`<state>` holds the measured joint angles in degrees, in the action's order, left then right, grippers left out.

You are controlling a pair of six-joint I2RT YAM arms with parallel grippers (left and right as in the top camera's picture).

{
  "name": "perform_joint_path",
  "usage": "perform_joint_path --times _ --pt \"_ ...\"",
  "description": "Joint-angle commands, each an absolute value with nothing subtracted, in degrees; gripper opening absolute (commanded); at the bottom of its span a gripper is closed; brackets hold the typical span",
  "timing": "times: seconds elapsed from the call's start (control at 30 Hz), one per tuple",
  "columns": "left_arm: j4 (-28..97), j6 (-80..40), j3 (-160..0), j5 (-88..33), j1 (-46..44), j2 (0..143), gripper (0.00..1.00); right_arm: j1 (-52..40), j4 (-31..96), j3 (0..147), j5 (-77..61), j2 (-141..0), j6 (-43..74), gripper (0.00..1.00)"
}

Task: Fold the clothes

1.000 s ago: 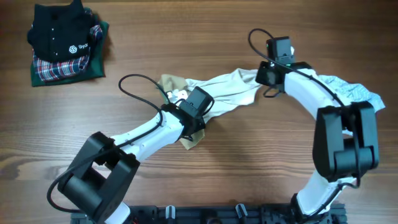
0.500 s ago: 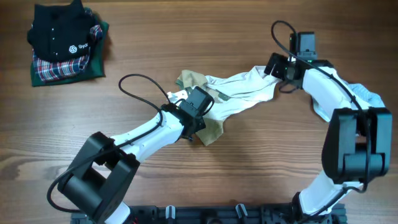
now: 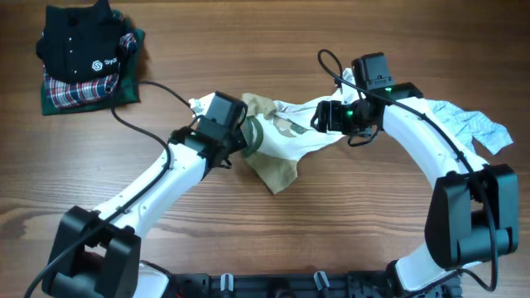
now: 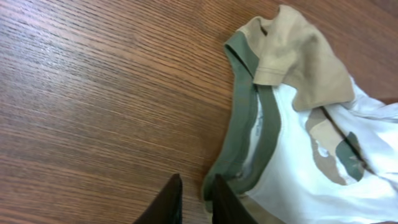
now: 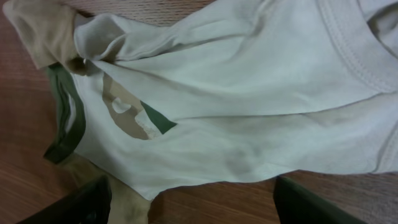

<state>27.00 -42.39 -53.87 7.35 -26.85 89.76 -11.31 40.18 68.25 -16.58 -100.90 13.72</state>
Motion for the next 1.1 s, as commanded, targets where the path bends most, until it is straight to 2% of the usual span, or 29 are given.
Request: perform_joint_path --times 0.0,0.07,0.23,0.37,0.47,0.6,0.67,0.83,0.9,1.0,1.07 --pt "27.27 -36.18 -53.56 -1.87 -27.0 89.14 0.13 -11.18 39.03 67.85 -6.92 -100.31 16.51 0.83" --pt "27.22 -36.18 -53.56 -3.92 -29.1 89.14 0.13 -11.18 38.11 67.83 -2.39 -100.77 16.27 0.83" --pt "26.13 -36.21 -53.56 -3.33 -37.3 89.25 0.06 -8.36 36.49 67.75 -2.37 -102.87 13.65 0.84" --pt "26.06 -36.21 -53.56 -1.19 -41.71 90.41 0.08 -4.29 38.3 67.7 -8.84 -102.94 10.33 0.88" --pt "25.89 -36.21 -53.56 -1.5 -43.88 92.36 0.14 -3.84 36.67 67.57 -10.35 -102.98 10.61 0.92" --pt "23.51 -36.21 -53.56 -1.5 -48.38 94.48 0.23 -3.84 34.48 67.4 -12.12 -104.68 10.66 0.89" --pt "21.71 -36.18 -53.56 -1.48 -50.61 95.61 0.24 -3.84 34.54 67.37 -12.1 -106.69 10.63 0.86" --pt "20.99 -34.63 -53.56 0.67 -51.66 97.67 0.25 -3.84 33.39 67.37 -12.05 -108.22 10.68 0.86" --pt "20.93 -32.6 -53.56 1.3 -51.64 99.33 0.32 -3.75 32.73 67.37 -12.03 -108.51 10.83 0.87" --pt "20.32 -31.68 -53.56 3.97 -51.64 101.75 0.47 -3.33 32.1 67.37 -12.05 -108.55 10.92 0.88" --pt "20.01 -31.68 -53.56 6.85 -51.59 102.02 0.5 -3.2 31.97 67.37 -11.66 -108.55 10.92 0.88"
